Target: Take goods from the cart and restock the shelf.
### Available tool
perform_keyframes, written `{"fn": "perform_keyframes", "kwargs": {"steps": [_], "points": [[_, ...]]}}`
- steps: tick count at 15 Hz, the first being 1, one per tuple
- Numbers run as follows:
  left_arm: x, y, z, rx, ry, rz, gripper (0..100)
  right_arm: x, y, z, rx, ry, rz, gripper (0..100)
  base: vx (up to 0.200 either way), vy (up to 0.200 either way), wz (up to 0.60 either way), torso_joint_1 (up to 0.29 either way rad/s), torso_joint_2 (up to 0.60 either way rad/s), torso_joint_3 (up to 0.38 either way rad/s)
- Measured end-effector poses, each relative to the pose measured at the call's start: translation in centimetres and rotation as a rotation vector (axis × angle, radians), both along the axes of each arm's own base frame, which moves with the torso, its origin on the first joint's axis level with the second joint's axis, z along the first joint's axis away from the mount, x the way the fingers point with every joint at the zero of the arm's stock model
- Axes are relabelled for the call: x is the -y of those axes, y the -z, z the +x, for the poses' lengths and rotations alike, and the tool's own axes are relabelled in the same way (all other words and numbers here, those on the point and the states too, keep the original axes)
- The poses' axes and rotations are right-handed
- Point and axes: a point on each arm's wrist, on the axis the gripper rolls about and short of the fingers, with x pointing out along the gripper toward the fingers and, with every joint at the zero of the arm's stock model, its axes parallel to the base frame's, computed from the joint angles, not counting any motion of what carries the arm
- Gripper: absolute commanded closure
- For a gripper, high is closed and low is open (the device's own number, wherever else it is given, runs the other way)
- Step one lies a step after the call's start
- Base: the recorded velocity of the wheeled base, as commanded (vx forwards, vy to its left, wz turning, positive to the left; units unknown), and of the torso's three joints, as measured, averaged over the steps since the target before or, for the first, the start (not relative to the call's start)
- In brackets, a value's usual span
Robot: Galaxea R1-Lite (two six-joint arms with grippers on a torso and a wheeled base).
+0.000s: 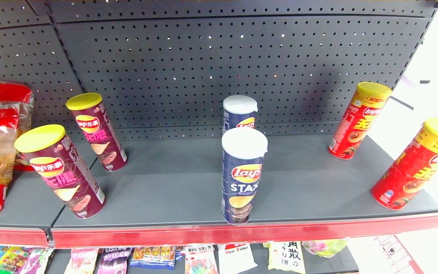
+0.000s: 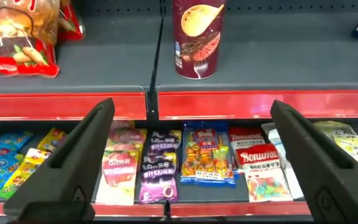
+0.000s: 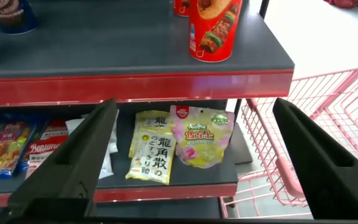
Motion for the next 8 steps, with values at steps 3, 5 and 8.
{"fn": "perform_keyframes", "kwargs": {"steps": [3, 5, 8], "points": [[0.00, 0.00, 0.00, 0.000, 0.000, 0.000, 0, 0.01, 0.02, -0.08, 0.011, 0.010, 0.003, 0, 0.000, 0.000, 0.00, 0.000, 0.00, 0.000], [0.00, -0.01, 0.00, 0.001, 0.000, 0.000, 0, 0.01, 0.03, -0.09, 0.012, 0.011, 0.003, 0, 0.000, 0.000, 0.00, 0.000, 0.00, 0.000], [0.00, 0.00, 0.00, 0.000, 0.000, 0.000, 0, 0.01, 0.03, -0.10, 0.012, 0.011, 0.003, 0, 0.000, 0.000, 0.00, 0.000, 0.00, 0.000]]}}
